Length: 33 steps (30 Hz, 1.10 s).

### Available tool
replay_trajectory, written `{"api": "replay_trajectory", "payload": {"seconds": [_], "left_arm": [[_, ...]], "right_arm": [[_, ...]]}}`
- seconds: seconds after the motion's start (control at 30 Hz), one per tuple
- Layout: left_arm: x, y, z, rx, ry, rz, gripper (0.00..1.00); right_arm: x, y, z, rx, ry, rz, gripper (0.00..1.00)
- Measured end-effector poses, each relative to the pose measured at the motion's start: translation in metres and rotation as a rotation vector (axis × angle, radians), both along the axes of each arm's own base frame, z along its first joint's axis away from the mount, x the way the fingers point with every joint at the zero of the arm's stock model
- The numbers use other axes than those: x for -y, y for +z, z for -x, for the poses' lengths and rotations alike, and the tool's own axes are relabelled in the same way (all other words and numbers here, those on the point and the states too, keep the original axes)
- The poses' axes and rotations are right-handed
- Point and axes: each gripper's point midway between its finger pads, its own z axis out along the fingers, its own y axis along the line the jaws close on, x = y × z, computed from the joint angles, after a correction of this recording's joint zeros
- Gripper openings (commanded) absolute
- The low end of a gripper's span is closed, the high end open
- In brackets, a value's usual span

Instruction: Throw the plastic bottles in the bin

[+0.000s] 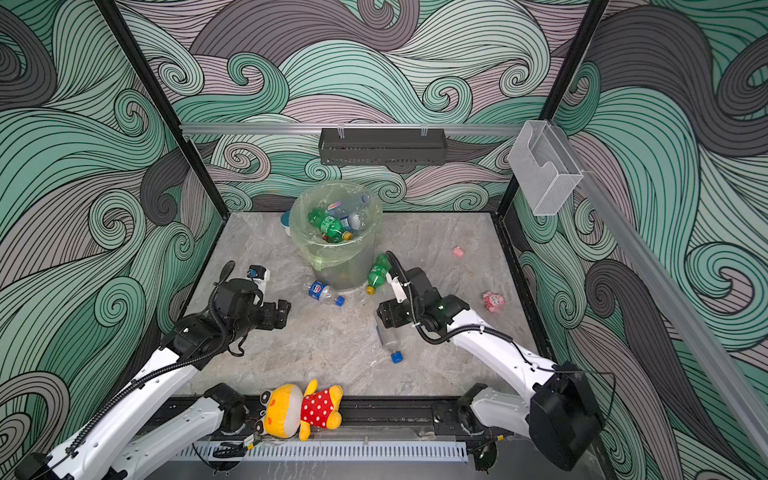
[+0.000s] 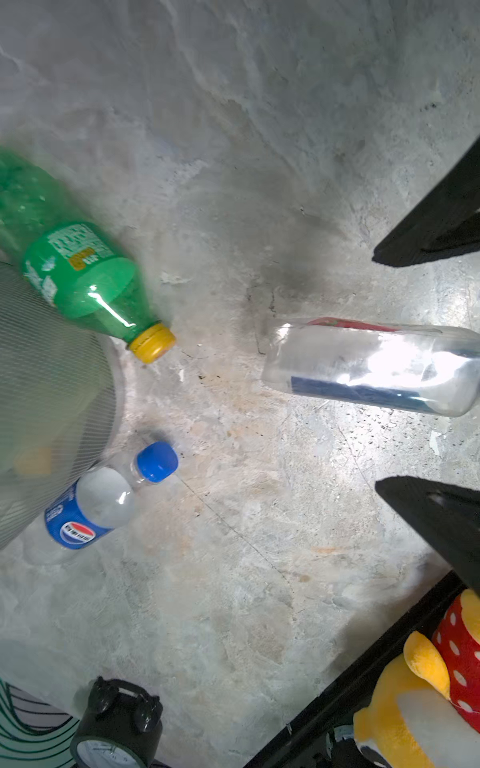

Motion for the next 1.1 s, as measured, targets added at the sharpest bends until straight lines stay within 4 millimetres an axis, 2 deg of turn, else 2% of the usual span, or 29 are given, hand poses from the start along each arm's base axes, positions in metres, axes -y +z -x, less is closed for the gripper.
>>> {"api": "replay_trajectory", "payload": {"seconds": [0.07, 0.17, 0.27, 0.37, 0.43, 0.6, 0.87, 1.1], "left_arm": [[0.0, 0.0, 0.0, 0.0, 0.0, 0.0, 0.92], [0.0, 0.0, 0.0, 0.0, 0.0, 0.0, 0.92], [0.0, -0.001, 0.0, -0.004, 0.0, -0.002, 0.92], [0.001, -0.004, -0.001, -0.013, 0.0, -0.007, 0.92], [0.001, -0.003, -0.001, -0.013, 0.0, -0.007, 0.92], [0.0, -0.003, -0.001, -0.011, 0.0, -0.006, 0.92], [0.0, -0.003, -0.001, -0.011, 0.001, -0.007, 0.92], [0.0, -0.003, -0.001, -0.012, 0.002, -0.006, 0.92]], "right_arm": [[-0.001, -0.014, 0.01, -0.041, 0.019, 0.033, 0.82], [-0.007, -0.033, 0.026, -0.098, 0.055, 0.087, 0.76], [-0.013, -0.05, 0.036, -0.14, 0.082, 0.131, 0.75], [-0.011, -0.069, 0.038, -0.178, 0.077, 0.183, 0.74], [-0.009, -0.082, 0.038, -0.206, 0.067, 0.222, 0.67], [-0.005, -0.106, 0.034, -0.249, 0.046, 0.299, 0.58], [-0.005, -0.101, 0.023, -0.202, 0.012, 0.303, 0.51], [-0.002, -0.073, 0.014, -0.122, -0.017, 0.248, 0.49]]}}
